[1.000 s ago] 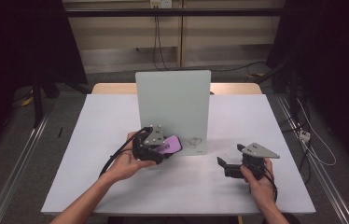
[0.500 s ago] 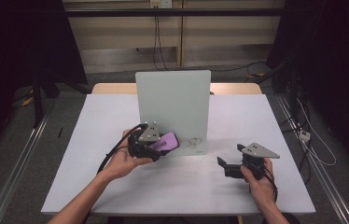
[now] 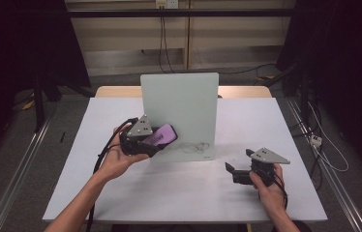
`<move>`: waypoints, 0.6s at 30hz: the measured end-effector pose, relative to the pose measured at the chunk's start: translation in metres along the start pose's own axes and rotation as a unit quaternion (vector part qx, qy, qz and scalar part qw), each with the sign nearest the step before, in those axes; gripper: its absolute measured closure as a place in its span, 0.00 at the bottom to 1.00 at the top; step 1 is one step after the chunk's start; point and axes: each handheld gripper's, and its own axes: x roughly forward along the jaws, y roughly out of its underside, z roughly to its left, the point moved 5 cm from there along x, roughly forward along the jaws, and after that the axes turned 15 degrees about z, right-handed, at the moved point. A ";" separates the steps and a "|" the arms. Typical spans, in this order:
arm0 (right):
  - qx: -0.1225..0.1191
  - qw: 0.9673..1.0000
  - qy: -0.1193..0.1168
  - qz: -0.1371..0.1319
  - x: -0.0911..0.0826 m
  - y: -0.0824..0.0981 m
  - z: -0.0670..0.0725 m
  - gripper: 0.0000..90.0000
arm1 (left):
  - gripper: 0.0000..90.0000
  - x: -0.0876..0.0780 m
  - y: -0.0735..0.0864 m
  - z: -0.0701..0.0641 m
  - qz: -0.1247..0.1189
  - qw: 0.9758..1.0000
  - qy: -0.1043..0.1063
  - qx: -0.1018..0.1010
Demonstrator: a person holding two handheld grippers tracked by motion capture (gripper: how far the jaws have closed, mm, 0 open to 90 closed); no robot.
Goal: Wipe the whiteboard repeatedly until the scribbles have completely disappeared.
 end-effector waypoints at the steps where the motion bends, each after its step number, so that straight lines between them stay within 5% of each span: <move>1: 0.000 1.000 0.000 0.000 0.000 0.000 0.000 0.07 | 0.46 0.001 0.000 -0.001 0.002 1.000 -0.004 0.003; 18: -0.001 1.000 -0.003 0.001 0.000 0.000 0.001 0.07 | 0.46 0.035 0.005 -0.027 0.052 0.997 0.017 0.052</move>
